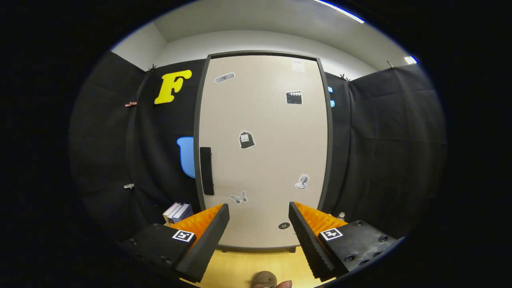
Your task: Open the shoe cabinet door, grab the shoes and put them into the shoe cabinet, then close the shoe cabinet door.
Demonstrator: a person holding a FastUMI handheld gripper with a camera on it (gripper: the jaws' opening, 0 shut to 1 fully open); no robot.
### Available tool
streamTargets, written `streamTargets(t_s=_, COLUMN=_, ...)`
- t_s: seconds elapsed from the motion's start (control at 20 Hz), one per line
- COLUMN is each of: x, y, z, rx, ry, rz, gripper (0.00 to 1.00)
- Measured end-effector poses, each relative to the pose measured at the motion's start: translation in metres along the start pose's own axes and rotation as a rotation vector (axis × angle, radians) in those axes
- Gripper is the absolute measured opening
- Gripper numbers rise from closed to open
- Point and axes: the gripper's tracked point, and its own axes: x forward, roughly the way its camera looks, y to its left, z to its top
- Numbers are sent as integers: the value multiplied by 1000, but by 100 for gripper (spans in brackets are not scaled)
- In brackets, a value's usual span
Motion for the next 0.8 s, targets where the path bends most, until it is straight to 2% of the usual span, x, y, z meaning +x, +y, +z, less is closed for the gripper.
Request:
streamTargets(t_s=0.5, x=5, y=6, z=-3, rx=-7, ry=2, rz=78, gripper=98)
streamTargets(t_s=0.8, x=49, y=28, z=-10, rx=-13, ry=-2, rz=59, gripper=98)
